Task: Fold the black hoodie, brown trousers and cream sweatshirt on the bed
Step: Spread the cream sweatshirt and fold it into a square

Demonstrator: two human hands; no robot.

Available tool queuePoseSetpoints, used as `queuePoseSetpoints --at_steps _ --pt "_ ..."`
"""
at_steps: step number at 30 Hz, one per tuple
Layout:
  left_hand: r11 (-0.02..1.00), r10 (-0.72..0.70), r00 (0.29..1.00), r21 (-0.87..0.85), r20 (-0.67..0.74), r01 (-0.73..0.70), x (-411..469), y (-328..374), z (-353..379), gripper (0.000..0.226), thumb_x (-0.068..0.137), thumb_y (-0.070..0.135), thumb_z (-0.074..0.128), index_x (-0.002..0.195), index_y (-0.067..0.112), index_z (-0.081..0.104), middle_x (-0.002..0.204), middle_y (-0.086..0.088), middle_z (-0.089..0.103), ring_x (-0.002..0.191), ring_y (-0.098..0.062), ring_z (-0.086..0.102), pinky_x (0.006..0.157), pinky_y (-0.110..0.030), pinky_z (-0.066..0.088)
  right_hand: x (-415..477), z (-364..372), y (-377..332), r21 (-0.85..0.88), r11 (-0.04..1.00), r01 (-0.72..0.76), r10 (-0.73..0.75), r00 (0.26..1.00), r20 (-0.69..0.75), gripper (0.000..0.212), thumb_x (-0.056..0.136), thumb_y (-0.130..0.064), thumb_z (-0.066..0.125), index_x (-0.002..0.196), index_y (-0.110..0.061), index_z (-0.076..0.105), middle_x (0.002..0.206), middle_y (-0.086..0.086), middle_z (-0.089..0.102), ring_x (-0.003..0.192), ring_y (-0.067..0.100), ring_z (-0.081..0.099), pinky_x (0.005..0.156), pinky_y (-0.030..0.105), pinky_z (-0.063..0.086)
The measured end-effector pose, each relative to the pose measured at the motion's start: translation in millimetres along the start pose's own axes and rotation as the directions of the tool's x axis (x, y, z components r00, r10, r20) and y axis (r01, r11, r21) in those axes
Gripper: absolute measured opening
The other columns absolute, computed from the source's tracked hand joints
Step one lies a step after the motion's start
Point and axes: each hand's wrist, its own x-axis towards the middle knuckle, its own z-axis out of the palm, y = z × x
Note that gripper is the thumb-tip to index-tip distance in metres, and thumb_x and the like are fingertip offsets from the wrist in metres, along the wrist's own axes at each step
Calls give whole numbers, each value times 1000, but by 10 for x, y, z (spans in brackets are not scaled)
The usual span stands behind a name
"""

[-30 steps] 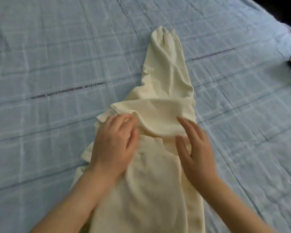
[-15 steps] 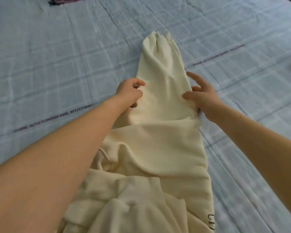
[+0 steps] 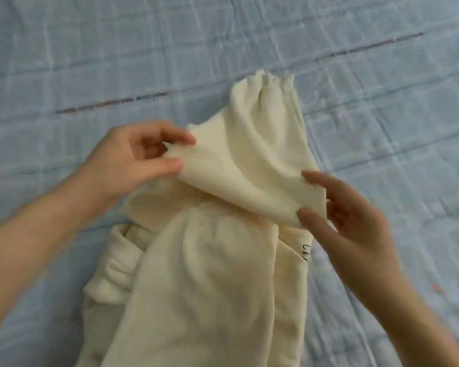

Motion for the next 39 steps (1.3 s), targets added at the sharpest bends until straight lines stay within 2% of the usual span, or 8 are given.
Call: queuePoseSetpoints --at_steps 5,13,16,18,21,26,33,39 --pt "971 -211 976 106 -49 215 -543 -560 180 32 85 -5 68 96 25 68 95 18 73 92 10 62 90 -13 42 -525 360 362 -185 973 -137 142 990 13 53 88 -12 74 124 -48 60 78 -19 64 74 4 60 70 14 46" --pt "904 66 961 424 -269 56 -59 -121 134 13 70 24 61 79 33 67 86 12 64 75 -10 57 77 -23 44 110 47 172 -264 957 -121 63 973 -220 34 97 -25 59 130 -32 60 92 -11 67 71 0 64 64 13 47" --pt "858 9 959 494 -282 138 482 -29 285 31 76 33 62 106 28 65 112 2 64 103 -17 57 90 -27 43 757 76 168 -290 923 -254 189 954 -234 37 99 -25 55 136 -23 60 91 -4 65 74 7 57 66 7 42" --pt "782 -159 973 580 -168 228 758 -87 433 43 87 36 63 129 33 55 135 -7 56 124 -28 51 103 -30 40 1100 156 198 -177 917 -357 343 934 -101 45 99 -25 57 144 -29 52 87 -2 63 75 13 58 70 21 51" --pt "733 -243 968 642 -61 225 927 -219 531 41 91 26 61 131 34 58 136 0 58 127 -21 52 103 -23 35 1306 215 244 -87 882 -463 464 886 -14 53 93 -11 62 140 -33 55 83 0 64 66 14 56 69 28 57" --pt "934 12 977 351 -211 64 668 5 487 36 87 1 61 109 27 73 115 8 70 106 -1 63 95 -12 43 1145 33 -7 249 903 -350 350 936 48 51 88 18 53 123 -16 68 113 24 71 85 26 58 90 35 51" --pt "956 -87 966 -293 -243 13 -576 347 138 42 79 -11 65 85 27 80 91 9 77 88 -3 70 75 -16 54 158 -116 -602 591 763 -261 165 963 213 54 84 8 59 132 -17 64 130 8 69 116 27 67 94 36 54" --pt "950 -308 949 42 -59 311 -1714 -67 163 48 76 -22 67 84 24 76 93 3 76 83 9 65 80 -7 47 -1204 279 -303 252 818 -518 469 852 232 56 86 12 65 117 -33 74 112 -4 76 90 8 71 67 22 56"
